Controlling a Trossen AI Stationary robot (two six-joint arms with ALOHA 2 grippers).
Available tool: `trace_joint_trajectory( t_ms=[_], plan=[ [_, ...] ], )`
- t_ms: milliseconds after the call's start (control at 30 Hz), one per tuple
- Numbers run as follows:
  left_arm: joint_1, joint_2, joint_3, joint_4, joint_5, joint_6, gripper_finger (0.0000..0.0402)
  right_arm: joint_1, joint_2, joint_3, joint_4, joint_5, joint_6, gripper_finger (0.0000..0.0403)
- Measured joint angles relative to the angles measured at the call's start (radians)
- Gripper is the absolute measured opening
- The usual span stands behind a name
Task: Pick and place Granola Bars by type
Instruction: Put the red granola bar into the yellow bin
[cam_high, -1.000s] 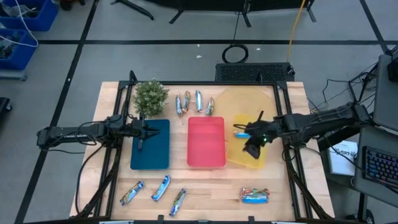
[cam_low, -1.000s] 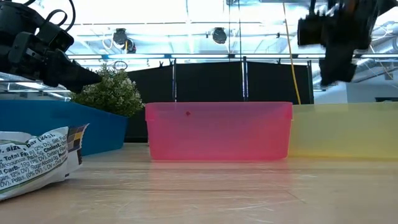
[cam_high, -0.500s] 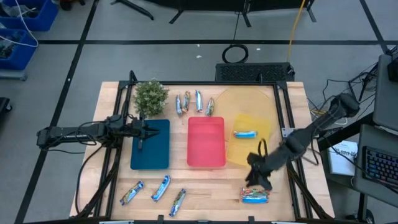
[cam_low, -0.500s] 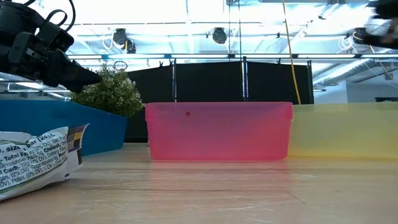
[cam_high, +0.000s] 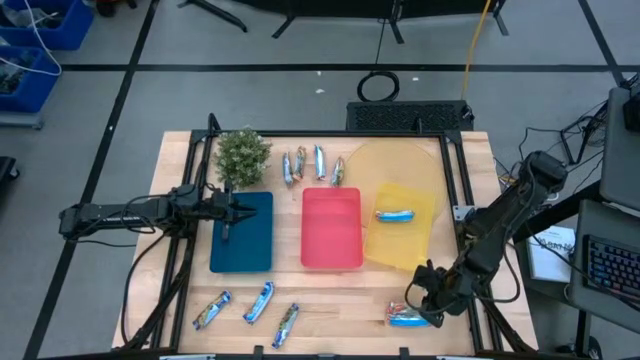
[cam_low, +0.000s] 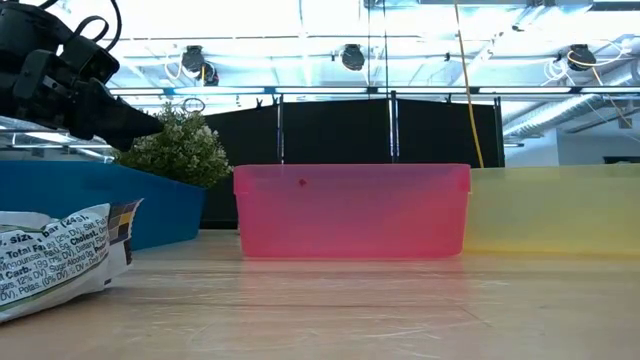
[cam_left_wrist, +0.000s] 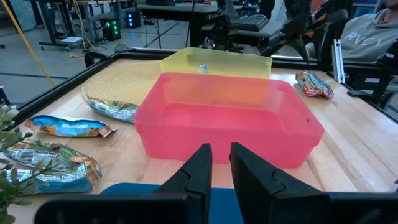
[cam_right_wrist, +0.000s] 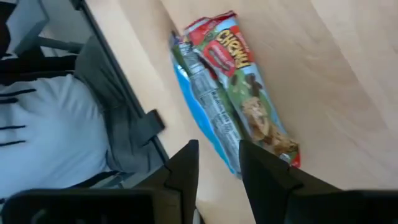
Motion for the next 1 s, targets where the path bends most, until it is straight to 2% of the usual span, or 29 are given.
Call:
trace_joint_trajectory(
  t_ms=[200,333,800,933,1000],
  plan=[
    [0.0,0.0,0.0,0.0,0.0,0.0,0.0067,0.001,0.043,0.0,-0.034,-0.005,0.027,0.0105],
    [0.0,0.0,0.0,0.0,0.0,0.003,0.0067,0.0,0.079,-0.017,-0.037,-0.056,0.035,0.0105],
    [0.0,0.0,0.0,0.0,0.0,0.02,0.0067,0.001,0.143,-0.028,0.009,-0.031,0.017,0.0105],
    [0.0,0.0,0.0,0.0,0.0,0.021,0.0067,-0.001,0.174,-0.039,0.0,-0.096,-0.004,0.01],
    [0.0,0.0,0.0,0.0,0.0,0.021,0.0067,-0.001,0.186,-0.04,-0.002,-0.134,-0.004,0.0083]
  ],
)
